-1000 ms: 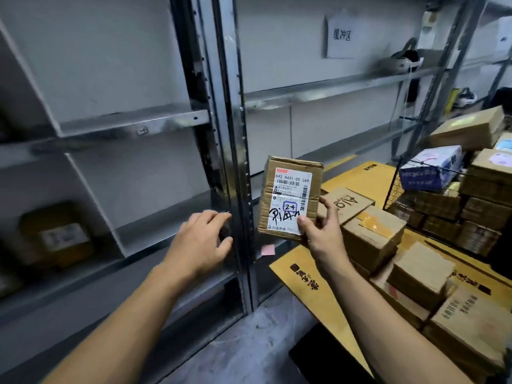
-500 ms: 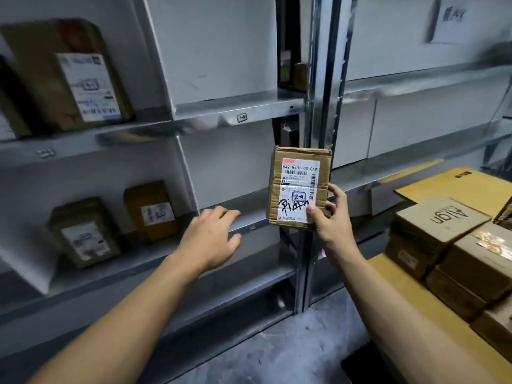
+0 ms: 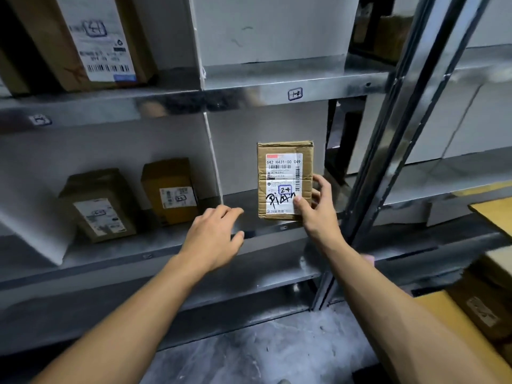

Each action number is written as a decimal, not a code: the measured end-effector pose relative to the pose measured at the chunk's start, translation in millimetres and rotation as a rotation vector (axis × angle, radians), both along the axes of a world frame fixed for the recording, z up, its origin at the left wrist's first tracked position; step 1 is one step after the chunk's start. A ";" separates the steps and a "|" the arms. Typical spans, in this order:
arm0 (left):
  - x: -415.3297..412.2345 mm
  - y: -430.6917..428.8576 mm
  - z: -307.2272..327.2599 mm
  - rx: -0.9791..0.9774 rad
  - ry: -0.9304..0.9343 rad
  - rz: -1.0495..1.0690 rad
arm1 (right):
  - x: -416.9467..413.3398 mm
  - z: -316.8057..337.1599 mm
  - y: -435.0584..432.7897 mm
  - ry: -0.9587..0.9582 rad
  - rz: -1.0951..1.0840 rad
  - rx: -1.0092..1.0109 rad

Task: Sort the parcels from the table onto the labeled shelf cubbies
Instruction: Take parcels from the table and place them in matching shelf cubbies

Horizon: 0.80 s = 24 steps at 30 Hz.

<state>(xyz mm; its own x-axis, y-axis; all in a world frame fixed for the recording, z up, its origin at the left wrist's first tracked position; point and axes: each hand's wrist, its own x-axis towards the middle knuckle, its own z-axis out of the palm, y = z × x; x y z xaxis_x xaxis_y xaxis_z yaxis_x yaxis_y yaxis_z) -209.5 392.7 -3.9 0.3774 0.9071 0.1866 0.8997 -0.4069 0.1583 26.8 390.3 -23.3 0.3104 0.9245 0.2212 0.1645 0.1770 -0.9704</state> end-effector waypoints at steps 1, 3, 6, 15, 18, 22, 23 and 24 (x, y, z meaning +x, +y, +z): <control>0.9 8.0 -3.2 -0.006 0.001 0.016 | -0.3 -4.5 15.4 -0.002 0.018 -0.009; 3.3 23.7 -8.9 -0.014 -0.005 0.050 | -0.7 -15.0 46.2 -0.009 0.049 -0.031; 9.7 42.4 -15.3 -0.035 -0.018 0.083 | -1.7 -30.8 85.0 -0.042 0.073 -0.073; 24.9 70.7 -31.8 -0.072 -0.072 0.121 | -9.9 -74.3 167.0 -0.047 0.121 -0.157; 23.3 71.7 -34.9 -0.071 -0.093 0.138 | -9.4 -88.8 175.2 -0.029 0.164 -0.179; 17.9 68.7 -38.3 -0.055 -0.090 0.145 | -5.3 -105.0 173.7 -0.101 0.262 -0.211; 17.1 68.2 -38.8 -0.057 -0.092 0.145 | -4.3 -107.5 173.4 -0.129 0.269 -0.220; 16.9 67.6 -39.2 -0.060 -0.098 0.146 | -3.2 -109.2 173.5 -0.155 0.268 -0.225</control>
<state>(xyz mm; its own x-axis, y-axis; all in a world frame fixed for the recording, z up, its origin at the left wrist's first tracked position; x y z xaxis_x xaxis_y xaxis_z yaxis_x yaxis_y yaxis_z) -192.7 460.4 -43.0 0.2239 0.9614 0.1600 0.9273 -0.2606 0.2686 23.6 563.8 -132.5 0.0296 0.9991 0.0289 0.2893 0.0191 -0.9570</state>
